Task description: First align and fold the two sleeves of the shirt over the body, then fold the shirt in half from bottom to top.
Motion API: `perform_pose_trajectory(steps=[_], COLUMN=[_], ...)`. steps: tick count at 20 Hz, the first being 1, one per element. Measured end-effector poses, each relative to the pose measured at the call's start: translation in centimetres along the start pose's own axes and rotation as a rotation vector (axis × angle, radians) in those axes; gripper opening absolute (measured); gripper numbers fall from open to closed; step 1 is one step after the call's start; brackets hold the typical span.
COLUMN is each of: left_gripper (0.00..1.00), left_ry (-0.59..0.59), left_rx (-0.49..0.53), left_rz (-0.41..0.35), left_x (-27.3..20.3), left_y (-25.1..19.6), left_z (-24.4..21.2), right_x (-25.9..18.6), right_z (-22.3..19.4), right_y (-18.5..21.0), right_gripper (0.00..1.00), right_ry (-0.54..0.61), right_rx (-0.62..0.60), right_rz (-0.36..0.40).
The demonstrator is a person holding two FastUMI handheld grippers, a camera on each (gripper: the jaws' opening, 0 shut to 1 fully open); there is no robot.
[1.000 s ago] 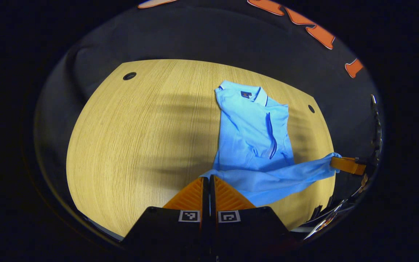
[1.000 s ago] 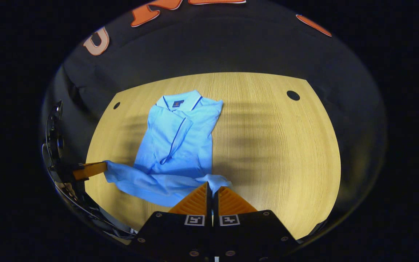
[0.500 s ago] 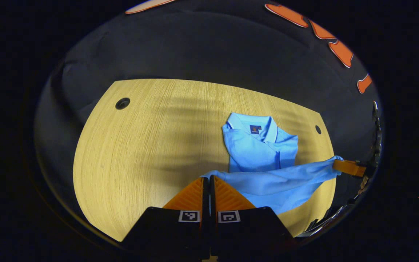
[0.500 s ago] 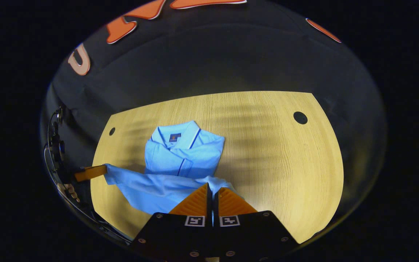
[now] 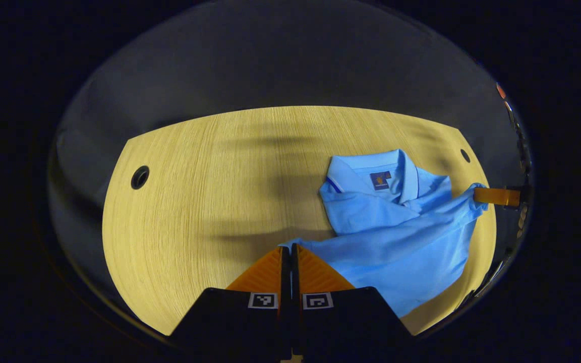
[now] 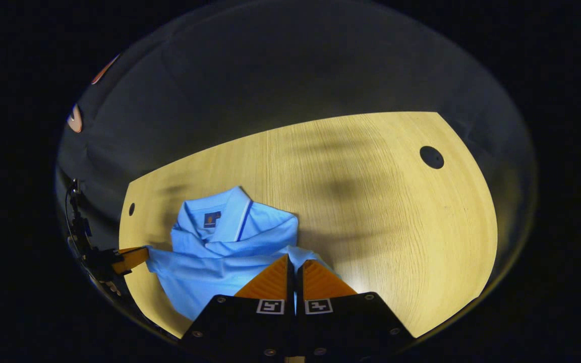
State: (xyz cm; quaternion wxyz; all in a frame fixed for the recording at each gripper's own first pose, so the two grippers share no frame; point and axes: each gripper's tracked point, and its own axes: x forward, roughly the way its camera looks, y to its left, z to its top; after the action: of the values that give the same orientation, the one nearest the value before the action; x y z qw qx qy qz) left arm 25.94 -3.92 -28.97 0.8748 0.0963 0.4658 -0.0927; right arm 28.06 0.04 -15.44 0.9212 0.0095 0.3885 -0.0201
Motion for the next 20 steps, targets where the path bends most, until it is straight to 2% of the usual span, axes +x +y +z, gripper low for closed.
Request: perform_pose_trajectory(steps=[5, 6, 7, 8, 11, 12, 14, 20], left_gripper=[0.05, 0.05, 0.05, 0.07, 0.61, 0.74, 1.00, 1.00], left_ry=[0.011, 0.020, 0.021, 0.014, -0.036, -0.056, -0.101, -0.304], left_rx=[-0.068, -0.078, -0.087, -0.091, -0.102, -0.113, -0.131, -0.115], left_rz=[-0.011, -0.016, -0.020, -0.012, -0.003, -0.003, 0.003, 0.062], left_x=[2.6, 3.0, 3.1, 3.3, 1.9, 1.2, -1.0, -9.0], left_y=[0.1, 0.0, -0.2, 0.1, 0.4, 0.4, 0.3, 0.1], left_z=[0.7, 0.4, 0.3, 0.4, 1.2, 1.6, 2.3, 5.8], right_x=[2.8, 2.8, 2.6, 2.4, 1.0, 0.4, -1.3, -8.1], right_z=[0.1, 0.0, 0.1, 0.0, 0.2, 0.3, 0.8, 2.3], right_y=[-1.0, -1.3, -1.8, -2.2, -2.4, -2.4, -2.1, -0.4], right_gripper=[0.04, 0.14, 0.21, 0.38, 0.87, 0.99, 0.99, 0.99], right_ry=[0.009, 0.006, 0.000, -0.005, -0.014, -0.029, -0.072, -0.209], right_rx=[0.015, -0.001, -0.015, -0.025, -0.003, -0.011, -0.030, -0.053], right_rz=[-0.031, -0.039, -0.059, -0.074, -0.082, -0.079, -0.075, -0.014])
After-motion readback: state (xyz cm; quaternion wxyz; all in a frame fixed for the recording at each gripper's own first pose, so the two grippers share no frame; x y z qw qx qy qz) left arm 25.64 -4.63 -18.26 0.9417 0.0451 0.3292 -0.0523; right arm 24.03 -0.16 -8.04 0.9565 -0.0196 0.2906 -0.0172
